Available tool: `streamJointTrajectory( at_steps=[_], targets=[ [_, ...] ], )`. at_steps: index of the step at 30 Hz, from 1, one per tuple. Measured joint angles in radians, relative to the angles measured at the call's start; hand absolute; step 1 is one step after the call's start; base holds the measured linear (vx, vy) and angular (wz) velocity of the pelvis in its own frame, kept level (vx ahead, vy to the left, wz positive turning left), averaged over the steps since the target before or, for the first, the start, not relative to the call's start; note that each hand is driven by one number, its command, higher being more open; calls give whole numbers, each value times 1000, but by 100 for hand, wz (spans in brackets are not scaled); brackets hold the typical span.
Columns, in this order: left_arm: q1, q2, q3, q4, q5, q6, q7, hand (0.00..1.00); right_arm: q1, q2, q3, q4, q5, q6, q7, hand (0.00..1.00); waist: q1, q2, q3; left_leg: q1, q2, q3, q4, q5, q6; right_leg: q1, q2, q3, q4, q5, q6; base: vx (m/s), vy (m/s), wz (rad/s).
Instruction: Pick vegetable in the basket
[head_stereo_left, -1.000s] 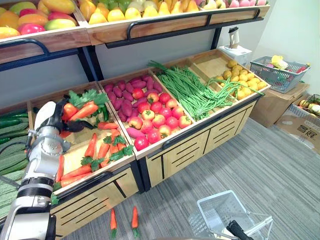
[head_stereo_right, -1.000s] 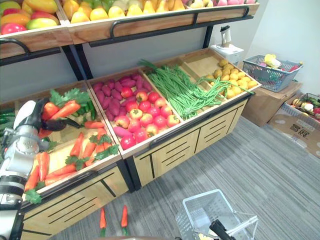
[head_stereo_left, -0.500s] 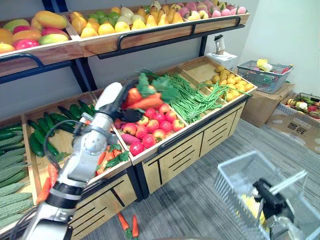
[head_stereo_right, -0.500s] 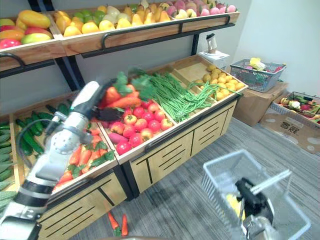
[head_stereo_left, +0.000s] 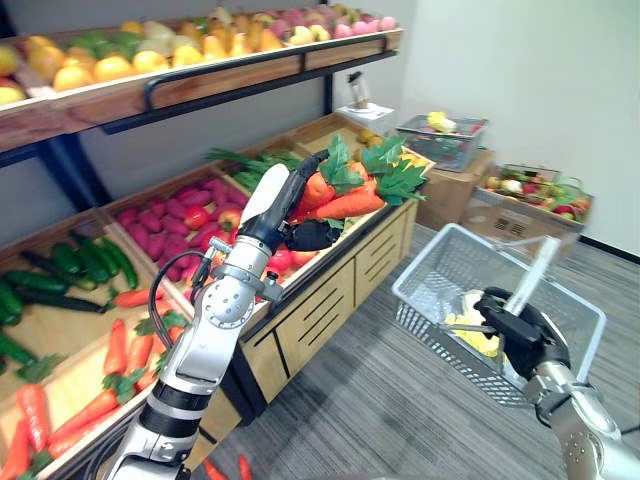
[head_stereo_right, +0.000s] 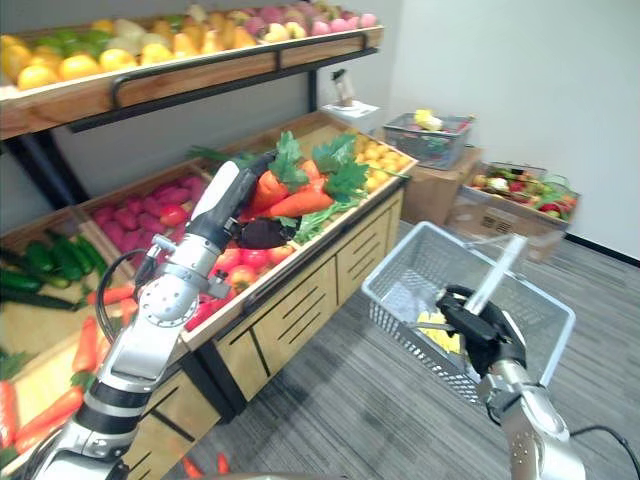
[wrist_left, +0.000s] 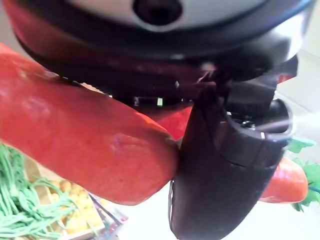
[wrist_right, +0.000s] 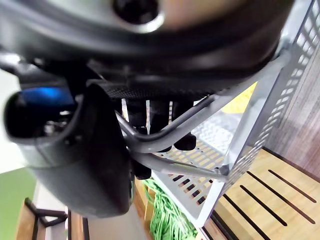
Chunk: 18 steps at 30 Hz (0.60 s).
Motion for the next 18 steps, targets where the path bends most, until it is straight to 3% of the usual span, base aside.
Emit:
streamJointTrajectory(
  at_steps=[1,2,3,5,8,11,15,18],
  targets=[
    [2,3,-1,-6,0,-2,12,0,-4,-17,19,-29,0,5,15,0,3,13,2,14,-36,-56,-85,-20,9,-41,27,33,47,-6,7,-72,169,-121],
    [2,6,-1,-10,0,-2,19,0,-4,-17,19,-47,1,9,22,0,2,11,4,21,-47,-59,-114,-19,-20,-59,30,47,65,-11,13,-85,143,-93],
    [0,9,-1,-20,0,-2,30,0,-4,-20,19,-87,2,15,38,0,-8,-15,19,21,-76,-38,-143,-1,-46,-87,17,62,83,-14,24,-59,57,-38],
    [1,10,-4,-21,1,0,30,0,-4,-22,19,-135,1,25,46,0,-16,-32,30,24,-106,-17,-153,10,-44,-105,-6,76,84,-8,36,-75,80,-28],
    [-11,13,-36,-29,1,0,23,0,-3,-22,19,-156,1,30,62,0,-14,-32,28,45,-135,0,-174,17,-33,-89,-39,80,38,12,60,-66,113,-17],
    [-17,14,-39,-82,24,-16,11,0,-3,-21,21,-172,0,33,100,0,11,-28,25,54,-142,43,-186,17,-33,-88,-66,47,-20,40,34,-26,81,-40],
    [-72,19,-51,-87,46,-27,5,0,-3,-25,62,-178,-38,34,175,0,17,-27,16,74,-140,64,-199,17,-33,-55,-82,25,-92,97,55,34,42,-15],
    [-86,28,-53,-87,58,-45,5,0,-4,-59,84,-179,-39,39,214,0,21,-24,2,77,-137,65,-208,18,-34,-34,-86,19,-143,121,53,62,29,-3]
  ],
)
